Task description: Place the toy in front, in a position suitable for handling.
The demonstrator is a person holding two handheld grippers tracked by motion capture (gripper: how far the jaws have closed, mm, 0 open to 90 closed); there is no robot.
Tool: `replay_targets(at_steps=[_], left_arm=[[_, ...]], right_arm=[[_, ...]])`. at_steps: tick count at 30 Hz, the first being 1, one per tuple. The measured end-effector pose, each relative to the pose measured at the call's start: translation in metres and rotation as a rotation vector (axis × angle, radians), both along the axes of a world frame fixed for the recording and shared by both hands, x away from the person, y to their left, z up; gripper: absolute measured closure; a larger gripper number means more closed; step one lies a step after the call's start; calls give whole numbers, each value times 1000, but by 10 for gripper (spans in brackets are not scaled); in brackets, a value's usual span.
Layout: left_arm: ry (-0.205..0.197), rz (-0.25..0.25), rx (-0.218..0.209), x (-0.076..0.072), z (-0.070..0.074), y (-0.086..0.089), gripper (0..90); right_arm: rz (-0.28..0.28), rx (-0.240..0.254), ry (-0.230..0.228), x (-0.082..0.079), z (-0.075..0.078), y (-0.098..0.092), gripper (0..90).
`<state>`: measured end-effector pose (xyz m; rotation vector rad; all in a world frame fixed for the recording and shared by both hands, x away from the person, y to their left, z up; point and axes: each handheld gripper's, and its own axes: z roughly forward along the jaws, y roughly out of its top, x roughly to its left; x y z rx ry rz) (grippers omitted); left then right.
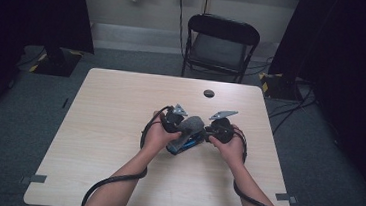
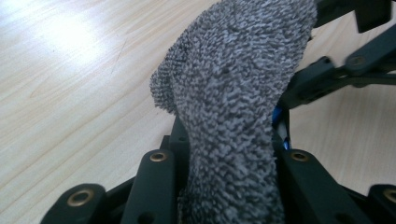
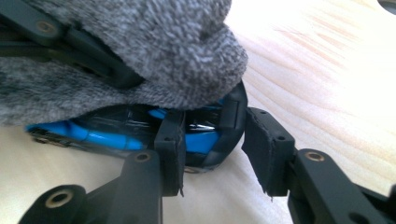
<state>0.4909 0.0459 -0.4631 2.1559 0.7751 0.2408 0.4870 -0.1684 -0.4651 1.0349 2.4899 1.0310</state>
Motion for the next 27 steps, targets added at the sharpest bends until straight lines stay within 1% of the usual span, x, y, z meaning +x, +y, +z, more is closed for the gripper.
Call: replay_targets(at_steps=[4,6,7,8,9,10,12,13,14,15,16,17,18,19,20,23,26,27], left_arm=[[-3,-20,3,-3,1,5,670],[-2,-26,-3,-5,1,8,634],[-4,-17,1,-7,2,10,556],[-24,-7,9,-8,4,12,455],[-32,0,-7,-11,5,13,385],[-38,5,-11,-12,8,15,347],[-55,11,-25,-18,14,21,317],[-56,15,-31,-19,15,23,319],[-47,7,-24,-20,16,26,350],[-42,-3,-14,-21,16,28,424],[-34,-5,-9,-21,15,30,476],[-15,-4,-17,-21,13,32,516],[-8,0,-17,-21,12,34,574],[8,1,-19,-21,9,35,582],[19,-4,-11,-21,8,35,640],[48,-12,-20,-24,6,38,687],[54,-26,-3,-30,8,46,714],[56,-17,4,-34,9,51,719]], right_arm=[[-26,27,8,2,-4,2,620],[-25,33,13,3,-5,2,624],[-21,27,11,3,-4,3,624],[-19,16,4,2,-4,3,623],[-16,4,-3,2,-3,4,622],[-15,-4,-5,2,-2,4,623],[-13,-7,-7,2,-2,5,631],[-17,1,-2,2,-2,4,643],[-19,4,-1,2,-3,4,651],[-24,7,2,2,-3,4,655],[-25,7,3,2,-3,4,658],[-26,7,3,2,-3,4,660],[-29,8,1,2,-3,4,661],[-27,8,0,2,-3,4,661],[-26,7,-3,2,-3,5,661],[-23,0,-4,2,-3,6,661],[-17,7,-2,2,-3,6,666],[-15,7,-2,2,-3,7,673]])
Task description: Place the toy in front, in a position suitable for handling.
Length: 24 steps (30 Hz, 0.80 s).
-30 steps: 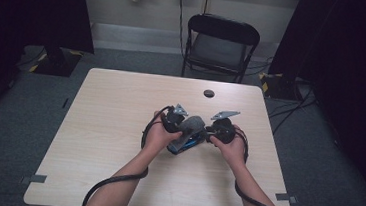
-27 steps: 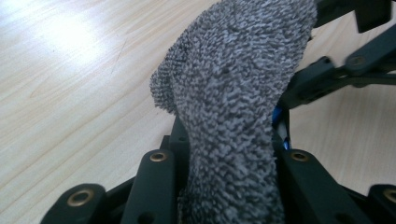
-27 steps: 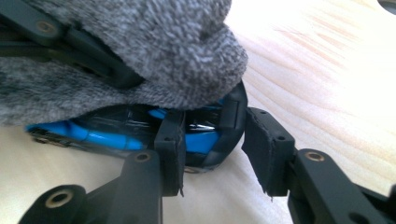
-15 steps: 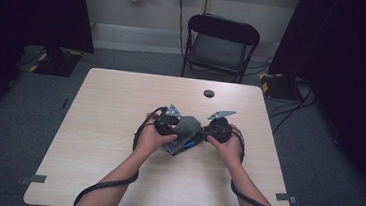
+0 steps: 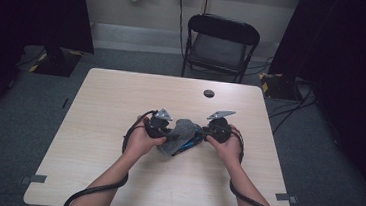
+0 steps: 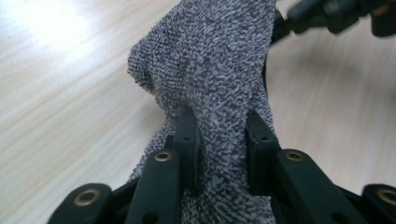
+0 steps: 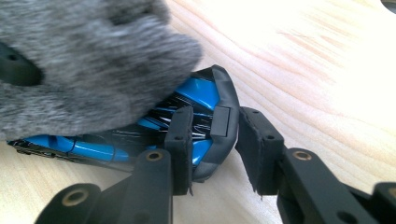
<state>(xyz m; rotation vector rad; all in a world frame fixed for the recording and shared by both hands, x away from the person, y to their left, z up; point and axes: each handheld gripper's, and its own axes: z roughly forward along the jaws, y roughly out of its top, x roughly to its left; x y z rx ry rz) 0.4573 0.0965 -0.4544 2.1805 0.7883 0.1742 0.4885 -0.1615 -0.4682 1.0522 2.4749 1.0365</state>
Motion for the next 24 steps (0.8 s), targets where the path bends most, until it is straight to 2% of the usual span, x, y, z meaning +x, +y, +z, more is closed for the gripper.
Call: replay_targets(at_steps=[6,10,13,17,20,23,24], left_arm=[[50,4,-3,-14,5,19,740],[21,27,-14,-14,10,23,743],[-13,25,-42,-7,18,12,744],[-38,17,-35,5,24,-11,743],[-43,23,-27,17,21,-29,741],[-52,27,11,27,15,-45,737],[-42,31,14,30,12,-48,736]], right_arm=[[0,2,-4,0,0,1,693],[-1,4,-10,-1,-1,2,694],[2,-8,-25,-3,-1,3,697],[0,28,-8,-3,-3,2,702],[-1,34,-11,-4,-3,2,703],[-2,41,-17,-4,-4,1,703],[-2,44,-18,-4,-4,1,703]])
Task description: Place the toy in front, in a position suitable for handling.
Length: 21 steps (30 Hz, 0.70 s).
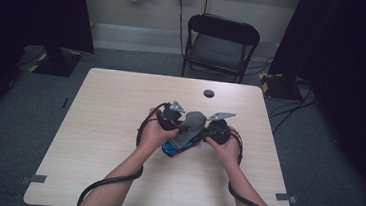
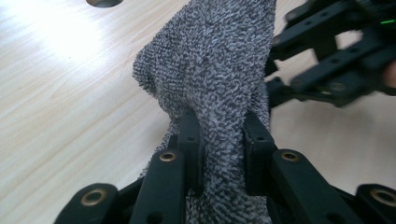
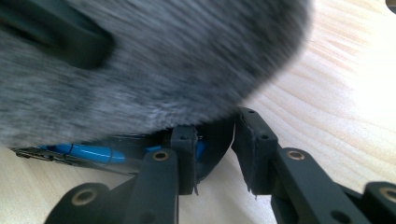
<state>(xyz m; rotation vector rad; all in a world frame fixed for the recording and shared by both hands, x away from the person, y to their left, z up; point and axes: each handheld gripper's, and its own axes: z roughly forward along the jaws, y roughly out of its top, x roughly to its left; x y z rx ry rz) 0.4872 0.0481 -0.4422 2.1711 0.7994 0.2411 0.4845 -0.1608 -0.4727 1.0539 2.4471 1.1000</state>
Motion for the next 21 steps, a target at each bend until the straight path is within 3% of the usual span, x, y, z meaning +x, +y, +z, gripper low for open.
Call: replay_targets(at_steps=[2,5,21], left_arm=[[8,8,18,5,-5,-5,733],[21,10,13,8,-8,-6,733],[26,14,16,0,-8,10,733]], right_arm=[[-4,6,3,0,0,0,704],[-6,-2,-2,0,0,0,704],[2,-25,-8,-1,1,2,721]])
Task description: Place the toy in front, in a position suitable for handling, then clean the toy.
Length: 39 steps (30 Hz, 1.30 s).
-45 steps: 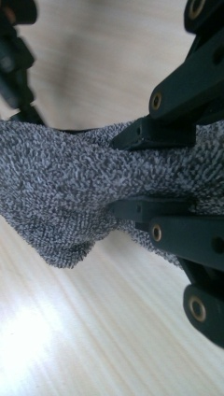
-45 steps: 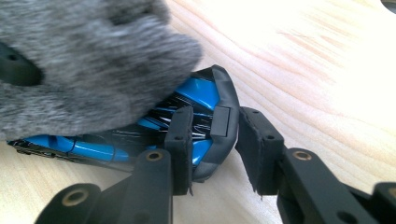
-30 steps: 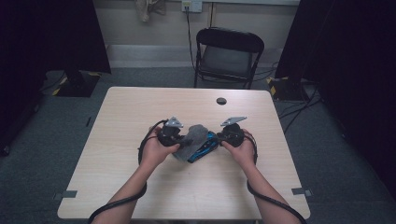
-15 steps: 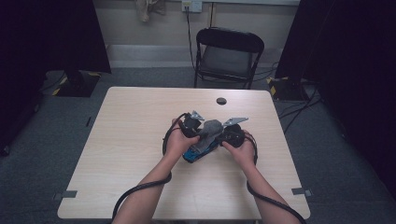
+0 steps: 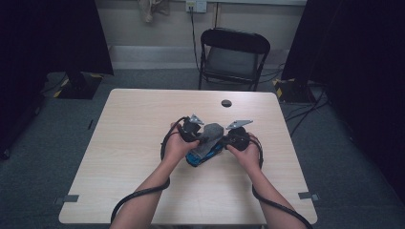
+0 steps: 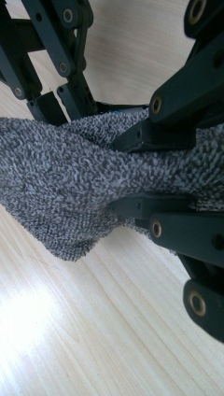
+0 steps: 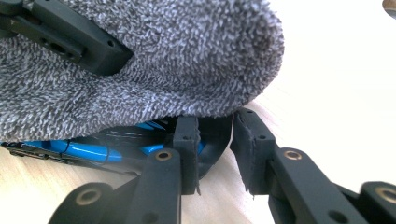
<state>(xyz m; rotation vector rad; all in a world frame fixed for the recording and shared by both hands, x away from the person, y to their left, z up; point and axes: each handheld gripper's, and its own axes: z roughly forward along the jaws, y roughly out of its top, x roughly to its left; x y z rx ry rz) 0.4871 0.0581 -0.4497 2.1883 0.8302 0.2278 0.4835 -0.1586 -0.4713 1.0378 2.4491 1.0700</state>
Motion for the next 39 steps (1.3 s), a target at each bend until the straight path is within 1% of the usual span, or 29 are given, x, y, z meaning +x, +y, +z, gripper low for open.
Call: replay_targets(at_steps=[7,8,11,16,19,24,27,28,30,31,34,36,38,39], left_arm=[[3,-7,6,-1,0,3,733],[0,-4,-3,-1,-1,4,733],[2,-7,-5,-2,-2,5,733],[5,-11,-6,-5,-2,11,733],[14,-13,-8,-6,-2,15,733],[13,-20,-2,-9,-2,20,733],[3,-29,8,-12,-2,22,733],[2,-26,1,-13,-2,23,733],[3,-30,3,-15,-2,26,733],[5,-21,-4,-16,-2,27,733],[7,-27,-4,-19,-2,33,733],[17,-31,-3,-21,-1,38,733],[18,-36,7,-23,0,42,734],[17,-36,3,-24,0,44,734]], right_arm=[[-1,-3,5,1,1,0,721],[-1,-2,5,1,1,0,721],[-3,4,4,1,0,0,720],[0,-16,-2,0,1,1,720],[-1,-17,2,1,2,1,720],[-1,-20,2,1,2,1,720],[-1,-22,1,1,2,1,720],[-1,-25,1,1,2,2,720],[0,-27,0,1,2,2,720],[0,-26,0,1,2,2,720],[-1,-26,-2,0,2,1,720],[-1,-26,-1,0,2,1,720],[-1,-28,0,1,2,1,720],[0,-28,0,1,2,1,720]])
